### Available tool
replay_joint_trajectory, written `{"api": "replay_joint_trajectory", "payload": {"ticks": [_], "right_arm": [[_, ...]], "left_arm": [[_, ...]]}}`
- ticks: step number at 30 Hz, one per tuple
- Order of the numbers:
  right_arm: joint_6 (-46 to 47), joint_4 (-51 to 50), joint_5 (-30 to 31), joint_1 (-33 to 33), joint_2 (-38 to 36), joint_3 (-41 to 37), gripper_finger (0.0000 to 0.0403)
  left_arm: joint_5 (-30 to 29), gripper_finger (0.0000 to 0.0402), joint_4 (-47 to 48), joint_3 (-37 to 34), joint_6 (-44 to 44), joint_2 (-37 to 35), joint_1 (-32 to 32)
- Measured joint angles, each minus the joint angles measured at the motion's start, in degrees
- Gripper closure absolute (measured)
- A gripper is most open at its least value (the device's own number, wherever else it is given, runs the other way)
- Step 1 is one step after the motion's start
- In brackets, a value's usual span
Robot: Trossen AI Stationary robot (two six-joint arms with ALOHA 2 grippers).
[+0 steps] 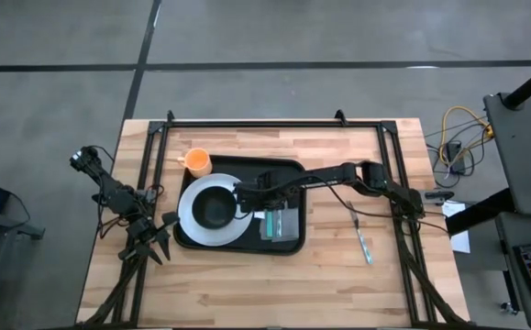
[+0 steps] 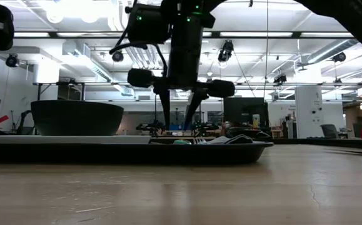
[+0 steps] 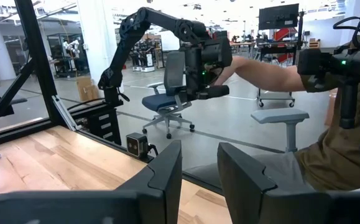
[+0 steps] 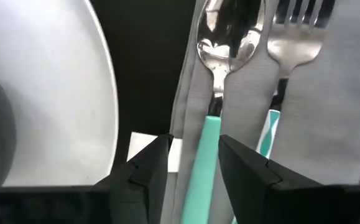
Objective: Set up tray
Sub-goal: Put the blue knife on top of the gray napkin to the right of the blue fork
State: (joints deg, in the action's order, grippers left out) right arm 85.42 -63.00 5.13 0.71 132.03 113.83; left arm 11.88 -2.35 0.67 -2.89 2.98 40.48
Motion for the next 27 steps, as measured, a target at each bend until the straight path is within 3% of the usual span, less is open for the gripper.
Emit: {"api": "replay_joint_trajectory", "payload": {"ticks": [6,14,22,27], "right_arm": [[-3.6,-4.9,0.1,0.4,-0.2,2.2,0.0282],[-16.9,-5.4,-0.4,1.8,-0.2,3.4,0.0277],[-16.3,-6.6,-4.8,4.0,-0.3,3.4,0.0274],[-11.4,-18.5,-3.9,6.1,-1.0,3.2,0.0282]], "left_arm": [[0.0,0.0316,0.0,0.0,0.0,0.0,0.0],[0.0,0.0316,0.0,0.0,0.0,0.0,0.0],[0.0,0.0316,0.0,0.0,0.0,0.0,0.0],[0.0,0.0316,0.0,0.0,0.0,0.0,0.0]]}}
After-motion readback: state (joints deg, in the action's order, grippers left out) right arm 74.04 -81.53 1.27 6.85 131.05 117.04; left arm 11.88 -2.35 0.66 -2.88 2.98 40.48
